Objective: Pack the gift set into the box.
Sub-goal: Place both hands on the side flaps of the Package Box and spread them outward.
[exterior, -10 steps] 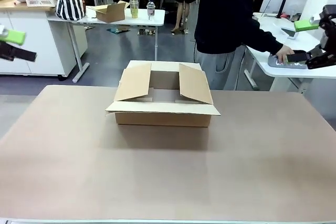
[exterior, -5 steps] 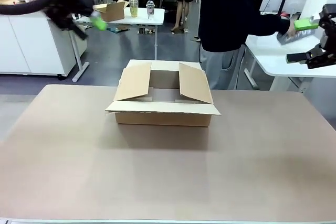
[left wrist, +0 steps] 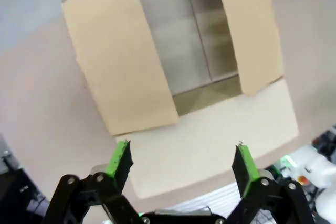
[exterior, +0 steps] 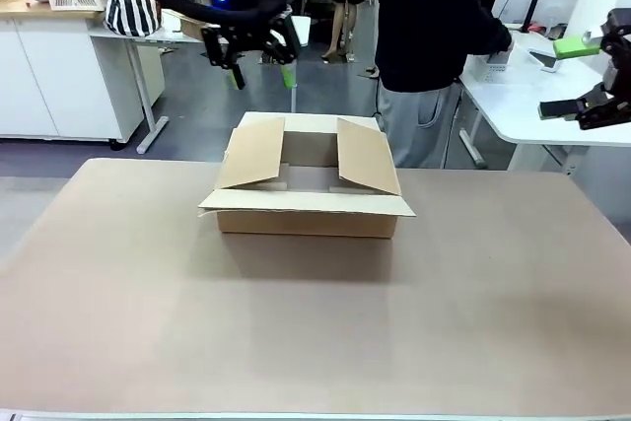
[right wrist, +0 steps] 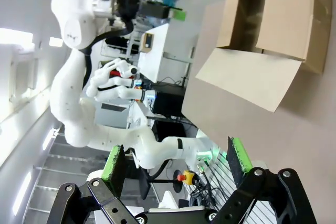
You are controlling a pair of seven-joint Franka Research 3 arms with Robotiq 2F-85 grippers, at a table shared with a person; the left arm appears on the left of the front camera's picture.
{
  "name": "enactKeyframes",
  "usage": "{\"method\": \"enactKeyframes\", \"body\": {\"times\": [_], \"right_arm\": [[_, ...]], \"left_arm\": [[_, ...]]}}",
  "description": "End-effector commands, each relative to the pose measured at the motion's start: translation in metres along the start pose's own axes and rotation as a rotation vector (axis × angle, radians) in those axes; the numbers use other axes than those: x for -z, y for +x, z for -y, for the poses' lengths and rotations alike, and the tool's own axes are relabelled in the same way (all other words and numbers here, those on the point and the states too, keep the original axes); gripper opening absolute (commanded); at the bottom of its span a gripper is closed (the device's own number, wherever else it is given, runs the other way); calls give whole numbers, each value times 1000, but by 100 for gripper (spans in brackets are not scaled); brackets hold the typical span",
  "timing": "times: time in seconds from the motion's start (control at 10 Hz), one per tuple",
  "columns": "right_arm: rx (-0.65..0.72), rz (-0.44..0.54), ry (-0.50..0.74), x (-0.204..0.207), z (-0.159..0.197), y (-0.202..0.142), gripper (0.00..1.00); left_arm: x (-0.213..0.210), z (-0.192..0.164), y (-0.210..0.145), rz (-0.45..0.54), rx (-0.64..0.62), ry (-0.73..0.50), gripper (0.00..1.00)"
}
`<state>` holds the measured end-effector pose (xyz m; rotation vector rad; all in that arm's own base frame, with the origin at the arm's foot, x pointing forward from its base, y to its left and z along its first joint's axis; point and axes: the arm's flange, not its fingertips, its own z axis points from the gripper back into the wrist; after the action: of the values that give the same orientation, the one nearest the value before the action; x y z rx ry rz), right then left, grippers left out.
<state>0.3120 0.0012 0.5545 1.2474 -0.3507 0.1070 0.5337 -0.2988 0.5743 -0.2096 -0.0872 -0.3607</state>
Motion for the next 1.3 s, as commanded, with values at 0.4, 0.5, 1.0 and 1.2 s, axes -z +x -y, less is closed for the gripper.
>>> {"method": "enactKeyframes", "body": {"times": [0.4,0.5,1.0,1.2], "right_arm": [[-29,10,25,2,1,2,100],[-29,10,25,2,1,2,100],[-29,10,25,2,1,2,100],[-29,10,25,2,1,2,100]], "left_arm": [[20,10,11,-23,7,20,100],[43,20,19,-35,26,12,100],[121,29,30,100,-316,281,100],[145,23,42,62,-327,387,100]]}}
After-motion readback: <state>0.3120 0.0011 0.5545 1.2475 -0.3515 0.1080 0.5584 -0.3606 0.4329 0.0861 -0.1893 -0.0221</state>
